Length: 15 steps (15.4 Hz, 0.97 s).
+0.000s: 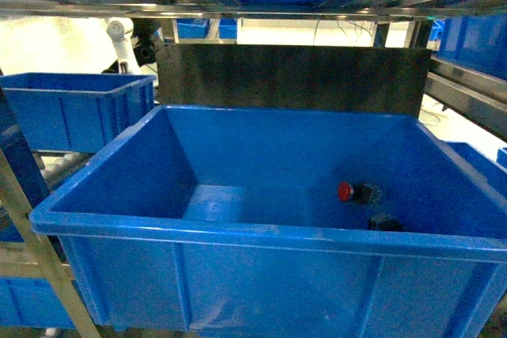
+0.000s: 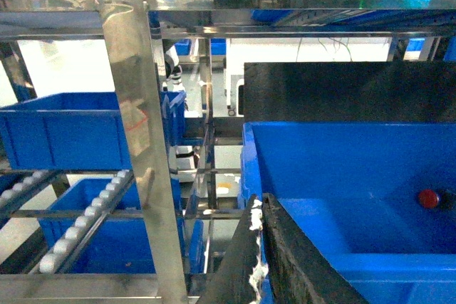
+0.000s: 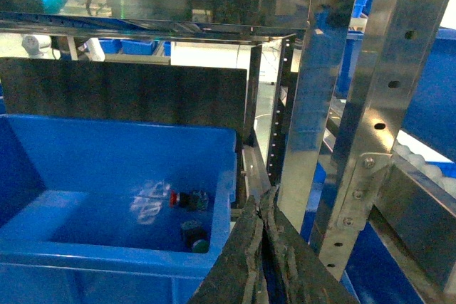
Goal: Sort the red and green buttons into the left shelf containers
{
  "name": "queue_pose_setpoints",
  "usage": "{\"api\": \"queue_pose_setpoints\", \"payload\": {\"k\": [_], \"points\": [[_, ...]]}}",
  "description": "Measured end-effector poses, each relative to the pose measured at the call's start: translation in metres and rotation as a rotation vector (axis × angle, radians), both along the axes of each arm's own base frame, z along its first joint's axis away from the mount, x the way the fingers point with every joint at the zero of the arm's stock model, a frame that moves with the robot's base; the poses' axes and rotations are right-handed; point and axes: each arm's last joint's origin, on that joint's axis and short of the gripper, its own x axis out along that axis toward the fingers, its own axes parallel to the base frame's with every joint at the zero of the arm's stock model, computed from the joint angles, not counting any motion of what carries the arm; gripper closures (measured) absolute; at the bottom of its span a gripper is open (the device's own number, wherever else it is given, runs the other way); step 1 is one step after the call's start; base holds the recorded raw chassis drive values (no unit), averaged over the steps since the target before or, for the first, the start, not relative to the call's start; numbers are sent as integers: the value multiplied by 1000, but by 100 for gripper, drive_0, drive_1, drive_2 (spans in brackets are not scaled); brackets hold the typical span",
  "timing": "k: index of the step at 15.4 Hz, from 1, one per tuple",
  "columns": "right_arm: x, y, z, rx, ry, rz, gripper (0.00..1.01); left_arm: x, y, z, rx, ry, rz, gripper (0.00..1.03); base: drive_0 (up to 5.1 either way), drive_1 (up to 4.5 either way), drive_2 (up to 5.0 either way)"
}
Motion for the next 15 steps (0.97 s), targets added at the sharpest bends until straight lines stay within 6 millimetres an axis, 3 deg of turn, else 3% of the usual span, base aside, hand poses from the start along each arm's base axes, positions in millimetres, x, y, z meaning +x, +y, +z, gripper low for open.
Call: {"api": "queue_pose_setpoints", "payload": {"k": [15], "points": [[-24, 0, -4, 0, 10, 2, 99, -32, 0, 7, 0, -26, 1, 101, 0, 0, 0]]}}
